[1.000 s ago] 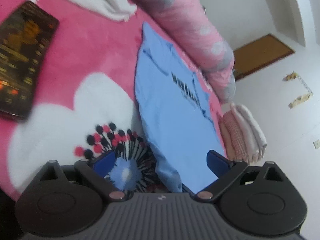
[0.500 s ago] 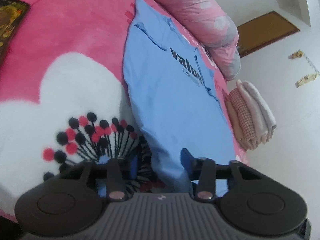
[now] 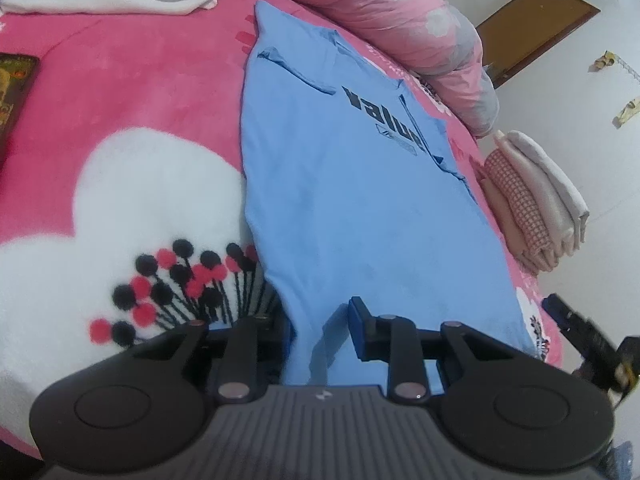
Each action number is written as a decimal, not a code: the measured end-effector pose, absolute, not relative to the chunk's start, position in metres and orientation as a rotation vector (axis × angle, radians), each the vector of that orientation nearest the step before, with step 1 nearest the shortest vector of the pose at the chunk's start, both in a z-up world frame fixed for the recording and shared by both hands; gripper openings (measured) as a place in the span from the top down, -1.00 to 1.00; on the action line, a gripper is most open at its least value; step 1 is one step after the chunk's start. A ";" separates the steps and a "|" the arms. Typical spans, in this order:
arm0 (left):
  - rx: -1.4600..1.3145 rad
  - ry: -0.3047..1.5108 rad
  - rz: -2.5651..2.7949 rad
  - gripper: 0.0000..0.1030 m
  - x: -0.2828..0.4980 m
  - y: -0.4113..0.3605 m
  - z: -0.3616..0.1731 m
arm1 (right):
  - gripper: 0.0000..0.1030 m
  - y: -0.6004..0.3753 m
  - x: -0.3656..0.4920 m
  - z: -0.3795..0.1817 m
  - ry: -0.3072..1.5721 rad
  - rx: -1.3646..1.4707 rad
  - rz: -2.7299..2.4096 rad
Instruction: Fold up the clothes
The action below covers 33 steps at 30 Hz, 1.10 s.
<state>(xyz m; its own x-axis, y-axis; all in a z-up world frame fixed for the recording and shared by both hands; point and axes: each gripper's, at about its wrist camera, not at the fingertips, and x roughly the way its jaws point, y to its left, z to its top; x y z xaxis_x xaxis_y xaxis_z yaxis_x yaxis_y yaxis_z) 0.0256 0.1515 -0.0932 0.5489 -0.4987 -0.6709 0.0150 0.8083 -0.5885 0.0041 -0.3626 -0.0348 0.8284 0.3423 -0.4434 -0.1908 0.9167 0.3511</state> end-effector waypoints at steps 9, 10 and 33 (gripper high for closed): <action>-0.497 0.941 -0.312 0.44 0.026 0.142 -0.090 | 0.14 -0.465 0.044 -0.083 0.726 0.576 0.225; -0.494 0.942 -0.314 0.43 0.026 0.142 -0.090 | 0.14 -0.463 0.046 -0.088 0.753 0.580 0.248; -0.344 0.935 -0.394 0.18 0.009 0.131 -0.079 | 0.82 -0.447 0.011 -0.092 0.738 0.615 0.336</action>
